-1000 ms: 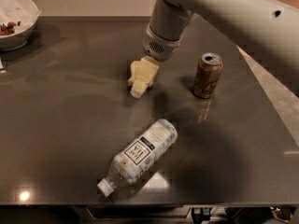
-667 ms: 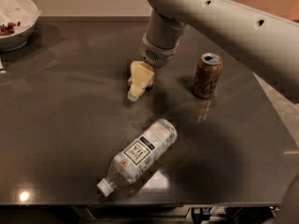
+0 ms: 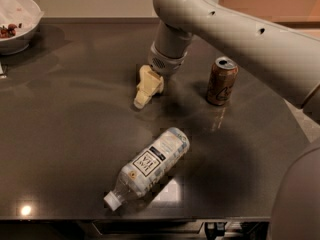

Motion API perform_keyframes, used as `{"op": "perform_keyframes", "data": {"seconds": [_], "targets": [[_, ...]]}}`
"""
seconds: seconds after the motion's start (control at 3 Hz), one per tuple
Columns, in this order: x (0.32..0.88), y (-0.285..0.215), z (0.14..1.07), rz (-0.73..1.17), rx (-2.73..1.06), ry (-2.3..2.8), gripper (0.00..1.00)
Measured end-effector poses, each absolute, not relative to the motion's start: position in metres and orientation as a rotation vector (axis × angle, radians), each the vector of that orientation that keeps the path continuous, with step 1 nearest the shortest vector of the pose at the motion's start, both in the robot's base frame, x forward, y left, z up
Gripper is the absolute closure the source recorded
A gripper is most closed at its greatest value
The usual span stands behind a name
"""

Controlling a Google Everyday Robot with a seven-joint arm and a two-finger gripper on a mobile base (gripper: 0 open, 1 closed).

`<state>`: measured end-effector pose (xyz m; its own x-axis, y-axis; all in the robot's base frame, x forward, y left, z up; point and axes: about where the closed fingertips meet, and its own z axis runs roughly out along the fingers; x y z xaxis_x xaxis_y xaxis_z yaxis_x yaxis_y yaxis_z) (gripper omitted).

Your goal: Pick sponge

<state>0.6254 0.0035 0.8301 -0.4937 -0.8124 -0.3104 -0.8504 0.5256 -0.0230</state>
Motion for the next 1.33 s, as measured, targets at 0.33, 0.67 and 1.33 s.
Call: {"op": "perform_keyframes", "data": {"seconds": [0.33,0.67,1.33], "targets": [[0.634,0.005,0.827,0.193,-1.353,2.508,0.17],[0.637,0.006,0.827,0.203,-1.338,2.516,0.40],[0.631,0.004,0.840,0.254,-1.344,2.484,0.88]]}}
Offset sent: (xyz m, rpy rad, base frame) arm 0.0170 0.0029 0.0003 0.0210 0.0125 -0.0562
